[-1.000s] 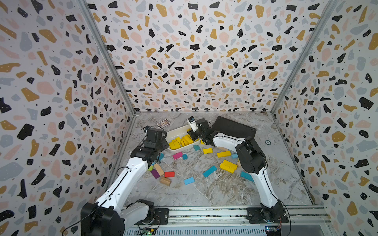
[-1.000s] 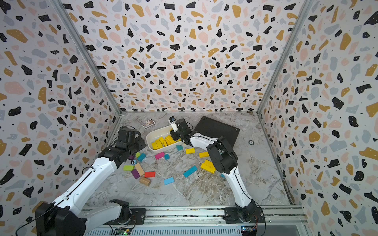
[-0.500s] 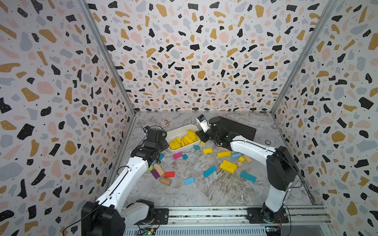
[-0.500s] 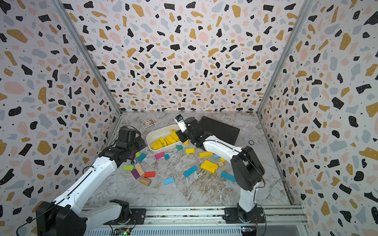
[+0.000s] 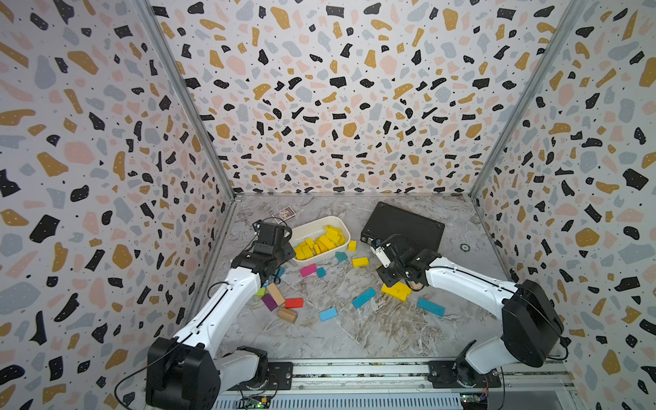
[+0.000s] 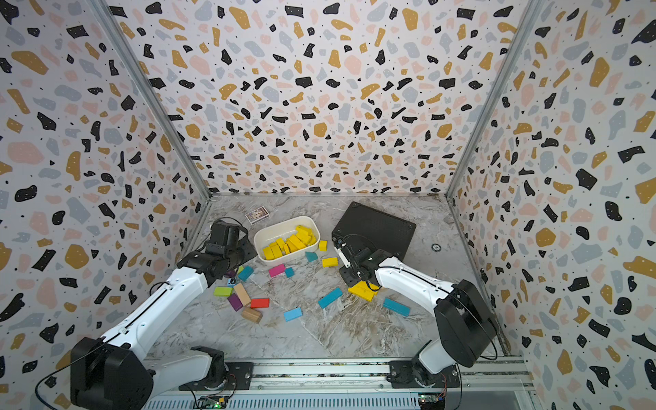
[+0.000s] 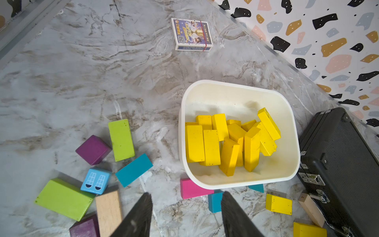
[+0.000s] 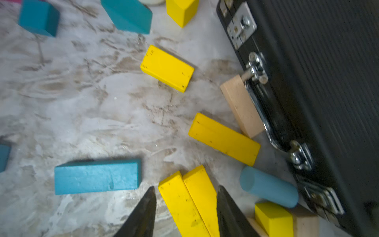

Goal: Pick out the yellow building blocks
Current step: Place the building block in the storage box, then pick up the building block from the center of the board.

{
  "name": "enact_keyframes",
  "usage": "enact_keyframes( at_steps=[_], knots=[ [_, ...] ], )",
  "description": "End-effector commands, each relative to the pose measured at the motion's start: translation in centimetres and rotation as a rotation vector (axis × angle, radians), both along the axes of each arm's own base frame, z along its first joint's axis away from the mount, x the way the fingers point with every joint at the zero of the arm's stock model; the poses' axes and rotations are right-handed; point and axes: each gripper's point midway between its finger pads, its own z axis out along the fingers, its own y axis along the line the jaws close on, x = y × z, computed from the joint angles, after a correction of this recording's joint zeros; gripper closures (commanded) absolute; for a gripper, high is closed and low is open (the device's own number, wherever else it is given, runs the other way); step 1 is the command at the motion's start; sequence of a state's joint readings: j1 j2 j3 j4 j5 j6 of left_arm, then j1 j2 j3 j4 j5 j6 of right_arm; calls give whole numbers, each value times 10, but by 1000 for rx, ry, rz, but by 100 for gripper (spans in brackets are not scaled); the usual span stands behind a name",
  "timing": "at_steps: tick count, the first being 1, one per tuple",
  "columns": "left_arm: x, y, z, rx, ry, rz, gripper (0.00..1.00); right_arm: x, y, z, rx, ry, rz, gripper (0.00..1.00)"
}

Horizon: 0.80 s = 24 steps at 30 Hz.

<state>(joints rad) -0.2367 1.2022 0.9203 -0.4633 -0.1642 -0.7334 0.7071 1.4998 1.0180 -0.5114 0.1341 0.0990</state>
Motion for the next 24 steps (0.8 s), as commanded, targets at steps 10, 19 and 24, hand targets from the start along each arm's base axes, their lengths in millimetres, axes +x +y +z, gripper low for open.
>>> enact_keyframes(
  at_steps=[10, 19, 24],
  knots=[
    [4, -1, 10, -23, -38, 5, 45, -18, -13, -4, -97, 142, 62, 46],
    [3, 0, 15, -20, -49, 9, 45, 2, -23, -22, -225, 128, 86, 51],
    [1, 1, 15, -18, -52, 12, 45, 2, -27, -33, -281, 146, 145, 52]
  ],
)
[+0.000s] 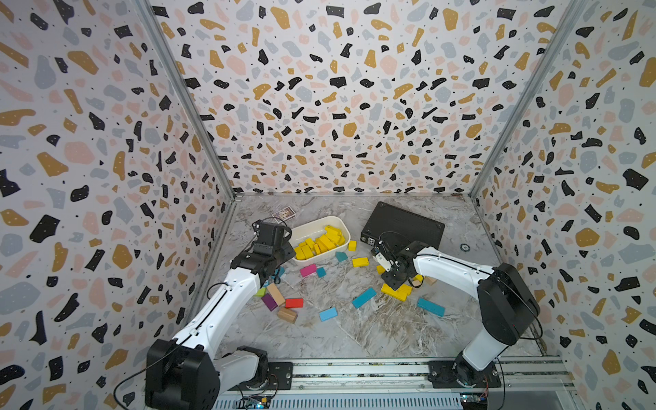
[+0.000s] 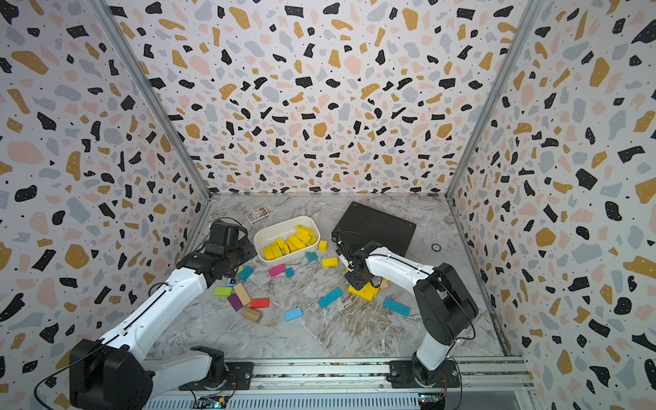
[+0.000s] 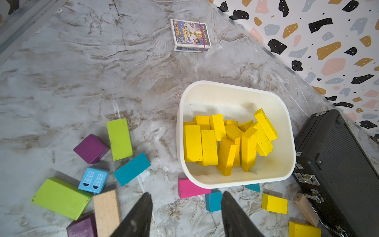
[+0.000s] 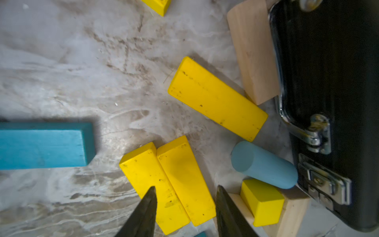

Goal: Pick out the yellow building blocks
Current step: Pick up the building block from the center of the board.

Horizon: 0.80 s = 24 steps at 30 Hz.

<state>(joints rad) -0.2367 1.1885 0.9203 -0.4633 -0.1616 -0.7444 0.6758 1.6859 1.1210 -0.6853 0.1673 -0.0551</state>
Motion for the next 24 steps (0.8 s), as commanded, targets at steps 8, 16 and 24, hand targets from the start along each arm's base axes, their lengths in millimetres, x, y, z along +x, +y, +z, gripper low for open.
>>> enact_keyframes(
  at_steps=[8, 16, 24],
  knots=[
    [2, 2, 11, -5, -41, 6, 45, 3, -5, -9, -72, 30, 77, 52],
    [3, 1, 12, -8, -44, 6, 45, 20, -20, -13, -141, -18, 28, 56],
    [2, 4, 11, 5, -45, 16, 45, 21, -18, -15, -104, 7, 20, 59]
  ],
)
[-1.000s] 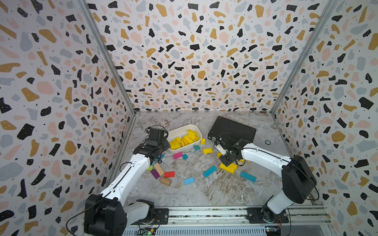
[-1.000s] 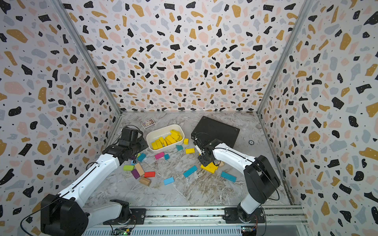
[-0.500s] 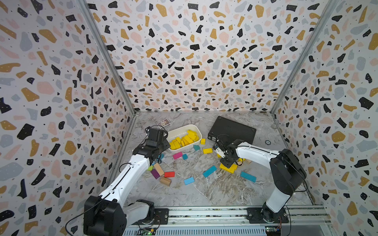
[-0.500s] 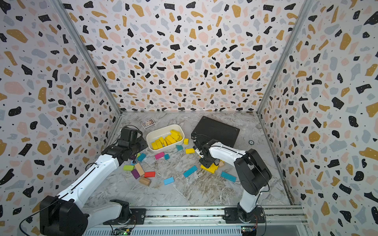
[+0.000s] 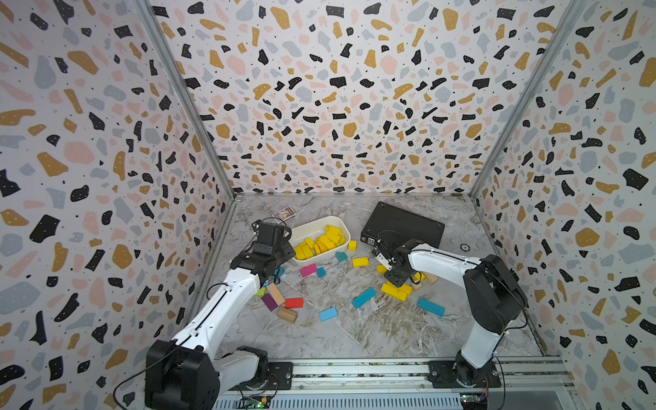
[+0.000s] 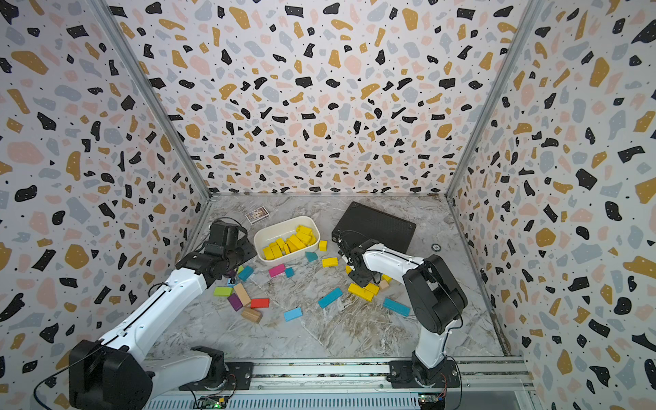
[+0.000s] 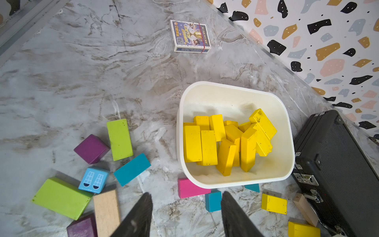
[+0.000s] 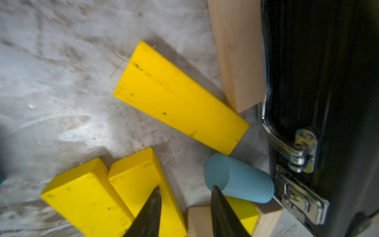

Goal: Pick out the yellow building blocks
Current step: Pick up the building block from the center of the board.

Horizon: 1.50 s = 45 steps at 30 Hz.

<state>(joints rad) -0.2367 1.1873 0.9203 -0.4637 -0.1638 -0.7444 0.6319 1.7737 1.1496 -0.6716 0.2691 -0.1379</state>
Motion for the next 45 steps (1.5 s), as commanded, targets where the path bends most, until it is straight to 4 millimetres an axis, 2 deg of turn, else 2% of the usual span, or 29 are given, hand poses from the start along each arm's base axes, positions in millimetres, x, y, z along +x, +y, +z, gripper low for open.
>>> enact_keyframes(
  at_steps=[1, 4, 9, 21, 28, 32, 39, 45],
  knots=[
    [1, 4, 11, 4, -44, 14, 45, -8, 10, 0, 62, 61, 8, 59],
    [1, 5, 12, 9, -46, 18, 45, -24, 20, -2, 145, 123, 17, 58],
    [1, 5, 10, 7, -44, 19, 45, -36, 21, -3, 173, 150, 51, 55],
    [1, 6, 10, 7, -43, 21, 45, -19, 3, -10, 38, 91, 53, 59],
    [1, 7, 12, 12, -48, 22, 45, -32, 22, -16, 149, 169, 27, 62],
    [1, 6, 11, 10, -45, 22, 45, -33, 22, -19, 151, 173, 20, 66],
    [3, 4, 12, 0, -48, 14, 45, -27, 17, -20, 117, 147, 36, 71],
    [7, -3, 11, -25, -40, -8, 45, -18, 24, -5, 169, 86, 30, 78]
  ],
)
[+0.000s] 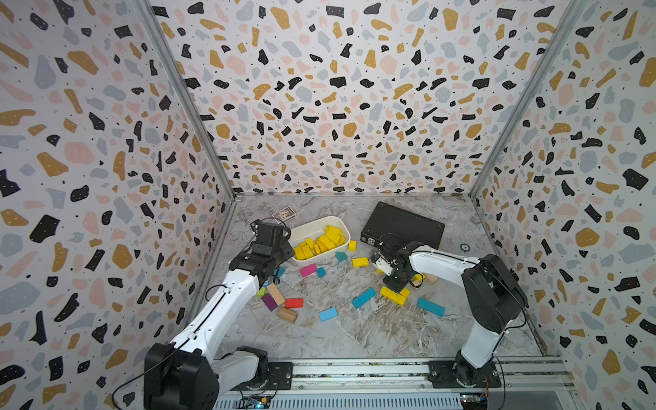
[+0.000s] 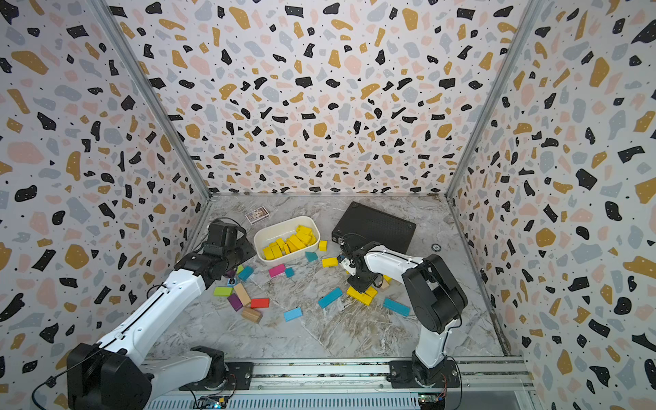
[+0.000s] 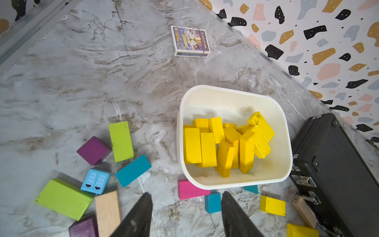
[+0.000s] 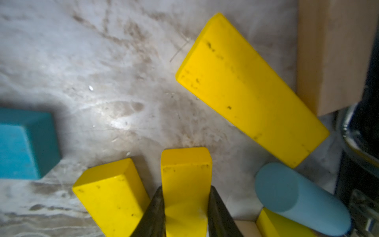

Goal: Pick out the yellow building blocks
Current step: Pick up the building block from the center of the board, then place the building block in the storage box.

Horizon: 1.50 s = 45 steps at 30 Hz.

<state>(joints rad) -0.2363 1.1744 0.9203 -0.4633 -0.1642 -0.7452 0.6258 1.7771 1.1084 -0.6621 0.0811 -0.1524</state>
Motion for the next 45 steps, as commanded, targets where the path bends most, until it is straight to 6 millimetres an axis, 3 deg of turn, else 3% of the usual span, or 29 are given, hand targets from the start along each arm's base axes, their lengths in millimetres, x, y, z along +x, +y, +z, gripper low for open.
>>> enact_keyframes(
  at_steps=[1, 9, 15, 25, 36, 40, 45],
  knots=[
    [8, -4, 9, -21, -29, -16, 45, 11, 9, 17, 61, -69, -17, 79],
    [11, -7, 11, -38, -51, -25, 45, 26, 28, 69, 210, -201, -40, 82],
    [12, -8, 14, -38, -62, -30, 44, 48, 54, 112, 345, -271, -69, 82],
    [3, 1, 11, -11, -65, 1, 44, 111, 115, 176, 551, -351, -127, 82],
    [0, 10, 18, 27, -78, 23, 43, 180, 199, 184, 867, -314, -265, 85],
    [0, 11, 20, 30, -86, 20, 42, 195, 220, 171, 944, -293, -309, 86],
    [3, 9, 21, 29, -84, 9, 42, 190, 237, 139, 891, -275, -297, 87]
  ],
)
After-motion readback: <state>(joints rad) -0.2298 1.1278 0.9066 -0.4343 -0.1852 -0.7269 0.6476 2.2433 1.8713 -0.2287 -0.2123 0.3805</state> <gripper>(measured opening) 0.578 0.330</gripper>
